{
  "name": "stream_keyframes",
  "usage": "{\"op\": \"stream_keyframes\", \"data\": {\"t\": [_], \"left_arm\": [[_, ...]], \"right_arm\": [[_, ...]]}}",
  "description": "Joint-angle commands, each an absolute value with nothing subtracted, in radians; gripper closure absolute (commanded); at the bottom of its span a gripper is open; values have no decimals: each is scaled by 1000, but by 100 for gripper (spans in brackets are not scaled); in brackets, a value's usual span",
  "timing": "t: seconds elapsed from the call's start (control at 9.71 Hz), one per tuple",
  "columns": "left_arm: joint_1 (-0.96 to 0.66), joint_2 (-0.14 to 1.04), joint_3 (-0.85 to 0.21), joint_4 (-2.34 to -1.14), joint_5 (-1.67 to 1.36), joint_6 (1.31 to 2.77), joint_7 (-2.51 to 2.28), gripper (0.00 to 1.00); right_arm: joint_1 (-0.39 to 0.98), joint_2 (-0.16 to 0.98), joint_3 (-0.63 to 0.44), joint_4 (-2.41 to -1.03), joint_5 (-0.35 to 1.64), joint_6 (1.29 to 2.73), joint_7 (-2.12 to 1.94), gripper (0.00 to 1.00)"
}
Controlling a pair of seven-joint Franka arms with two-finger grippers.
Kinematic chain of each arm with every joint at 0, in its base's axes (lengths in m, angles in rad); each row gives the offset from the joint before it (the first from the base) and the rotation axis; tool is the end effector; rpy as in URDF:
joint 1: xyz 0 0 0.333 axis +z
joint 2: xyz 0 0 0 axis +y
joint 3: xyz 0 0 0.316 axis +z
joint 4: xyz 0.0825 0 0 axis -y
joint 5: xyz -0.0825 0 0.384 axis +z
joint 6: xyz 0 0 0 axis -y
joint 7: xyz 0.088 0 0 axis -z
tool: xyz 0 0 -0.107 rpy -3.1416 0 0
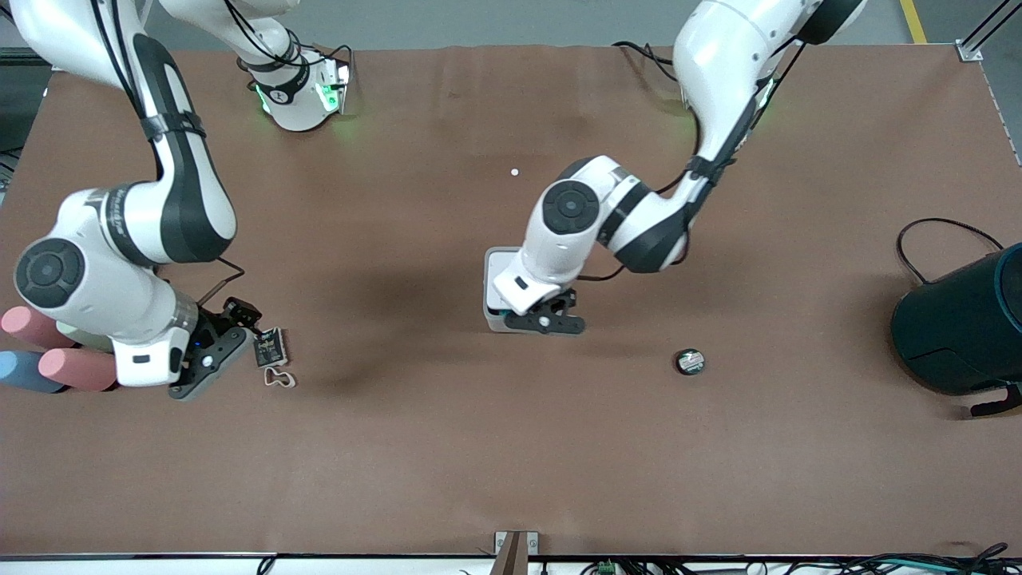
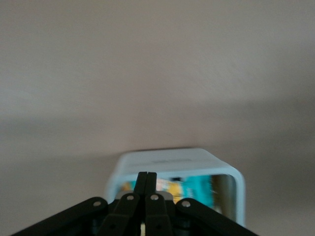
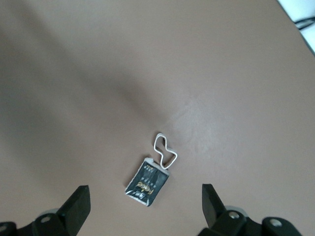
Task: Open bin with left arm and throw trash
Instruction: 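Lift the bin lid open with the left gripper while the right gripper reaches the tag, then grasp the green tape with the left gripper while the right gripper grasps the tag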
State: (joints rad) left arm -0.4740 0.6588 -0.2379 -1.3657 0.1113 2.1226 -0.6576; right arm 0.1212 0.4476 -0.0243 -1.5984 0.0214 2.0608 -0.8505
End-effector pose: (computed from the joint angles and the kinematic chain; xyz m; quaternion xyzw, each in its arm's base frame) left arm 0.5861 -0.4486 0.3499 0.9977 -0.0253 0.0312 0.0537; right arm 0.6764 0.0690 0.3742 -0.8915 -0.4528 -0.0085 0.0012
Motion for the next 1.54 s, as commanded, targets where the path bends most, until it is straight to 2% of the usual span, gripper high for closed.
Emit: {"op": "stream_keyframes", "data": {"t": [0.0,0.1,0.21,0.31,0.41,0.93,1.03,1.13,1.24,1.44], "left_arm": [[-382,582,-244,-1370,129,2033,-551,97],[-329,581,-241,-1393,135,2022,-519,89],[-283,590,-238,-1432,146,2013,-455,71],[-249,604,-236,-1445,187,2019,-419,15],[-224,613,-238,-1472,221,2037,-416,1],[-68,615,-241,-1733,225,2337,-326,1],[-58,623,-241,-1744,225,2350,-299,1],[-58,629,-241,-1746,225,2350,-293,2],[-57,640,-242,-1749,225,2350,-284,3],[-48,655,-242,-1750,225,2388,-278,6]], "right_arm": [[118,512,-25,-1571,35,2074,-916,0],[115,541,-25,-1559,34,2075,-919,0],[114,576,-25,-1555,20,2118,-923,0],[103,603,-26,-1558,21,2175,-928,0],[85,629,-26,-1557,28,2183,-927,0],[61,695,-26,-1551,29,2252,-923,3],[66,696,-26,-1551,31,2252,-923,3],[86,744,-23,-1540,32,2284,-920,3],[115,765,-25,-1525,32,2359,-916,3],[88,764,-25,-1526,25,2362,-967,2]]}}
